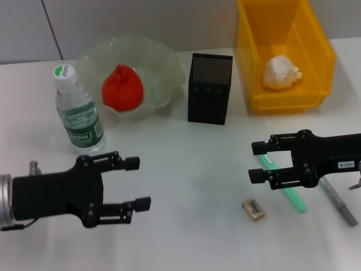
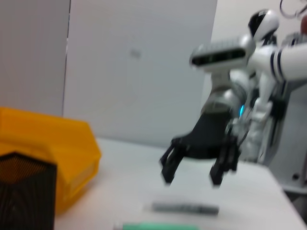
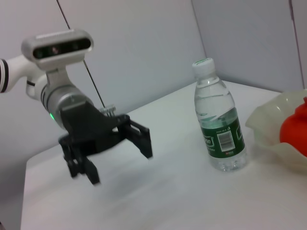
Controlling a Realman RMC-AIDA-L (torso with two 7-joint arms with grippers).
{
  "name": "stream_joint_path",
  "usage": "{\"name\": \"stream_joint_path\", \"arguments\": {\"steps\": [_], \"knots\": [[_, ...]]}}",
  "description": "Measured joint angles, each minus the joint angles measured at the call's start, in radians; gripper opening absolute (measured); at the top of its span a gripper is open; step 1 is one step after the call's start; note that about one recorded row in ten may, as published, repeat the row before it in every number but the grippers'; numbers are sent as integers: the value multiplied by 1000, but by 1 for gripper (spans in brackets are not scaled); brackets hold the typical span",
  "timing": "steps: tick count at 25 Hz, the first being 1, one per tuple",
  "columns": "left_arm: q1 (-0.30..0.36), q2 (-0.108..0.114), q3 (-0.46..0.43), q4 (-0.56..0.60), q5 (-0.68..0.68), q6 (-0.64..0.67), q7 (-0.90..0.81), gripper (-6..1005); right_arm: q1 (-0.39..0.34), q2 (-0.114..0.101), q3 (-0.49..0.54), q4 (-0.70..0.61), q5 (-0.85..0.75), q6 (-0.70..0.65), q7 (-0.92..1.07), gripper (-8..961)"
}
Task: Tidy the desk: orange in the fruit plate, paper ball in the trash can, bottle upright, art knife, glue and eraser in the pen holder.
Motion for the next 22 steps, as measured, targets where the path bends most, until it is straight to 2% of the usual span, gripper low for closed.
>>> {"name": "stream_joint_path", "arguments": {"steps": [5,6,8,9,15,19,21,22], "knots": [[8,-1,13,-11,4,-25,30,802,0,0,6,0,-2,-2,4,726],[18,-3,46,-27,6,-68,69,802,0,0,6,0,-2,-1,6,726],[18,-3,46,-27,6,-68,69,802,1,0,6,0,-2,0,9,725],[35,-3,82,-48,4,-129,116,802,1,0,6,0,-2,1,11,725],[37,-4,81,-56,-4,-136,124,802,4,1,8,-7,2,0,29,724],[38,-5,79,-57,-4,-138,124,802,32,11,-4,-91,1,5,194,723],[37,-5,77,-57,-7,-143,124,802,58,12,-16,-151,-16,7,318,723],[36,-5,77,-57,-8,-146,124,802,90,7,-44,-216,-44,8,455,723]]}}
